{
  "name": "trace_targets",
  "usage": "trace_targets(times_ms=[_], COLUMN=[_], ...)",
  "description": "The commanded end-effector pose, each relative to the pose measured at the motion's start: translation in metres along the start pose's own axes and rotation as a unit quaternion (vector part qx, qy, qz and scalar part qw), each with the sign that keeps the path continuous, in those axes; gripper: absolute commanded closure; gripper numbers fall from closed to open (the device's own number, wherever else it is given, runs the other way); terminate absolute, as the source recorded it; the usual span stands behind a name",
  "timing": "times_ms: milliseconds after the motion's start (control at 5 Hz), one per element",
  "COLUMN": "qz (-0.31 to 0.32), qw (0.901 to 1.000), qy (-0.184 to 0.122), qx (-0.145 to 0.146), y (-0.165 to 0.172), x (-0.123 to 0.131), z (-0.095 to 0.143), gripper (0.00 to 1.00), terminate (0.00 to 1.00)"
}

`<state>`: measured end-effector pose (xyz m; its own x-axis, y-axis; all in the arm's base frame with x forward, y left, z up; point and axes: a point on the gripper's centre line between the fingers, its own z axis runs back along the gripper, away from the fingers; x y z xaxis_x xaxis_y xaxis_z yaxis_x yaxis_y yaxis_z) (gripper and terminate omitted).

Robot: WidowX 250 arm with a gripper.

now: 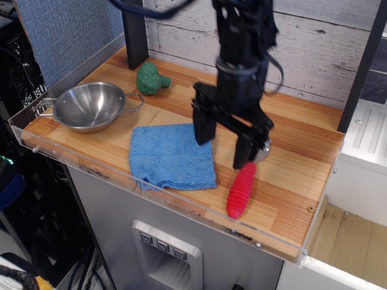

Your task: Place the spoon on the blue cloth

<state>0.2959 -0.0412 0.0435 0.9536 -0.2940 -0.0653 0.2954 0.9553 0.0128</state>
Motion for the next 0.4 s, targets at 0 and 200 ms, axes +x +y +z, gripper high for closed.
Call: trace_targets(times_ms=[0,200], qz=[-0.003,-0.002], qw=[1.0000,1.0000], qy=[0.004,0.002], qx=[-0.001,-0.009], y=[-0.0212,-0.0311], x=[0.0194,0.0212], z=[-0.0194,-0.0228], gripper=[0.00,0.00], terminate=[0.00,0.00])
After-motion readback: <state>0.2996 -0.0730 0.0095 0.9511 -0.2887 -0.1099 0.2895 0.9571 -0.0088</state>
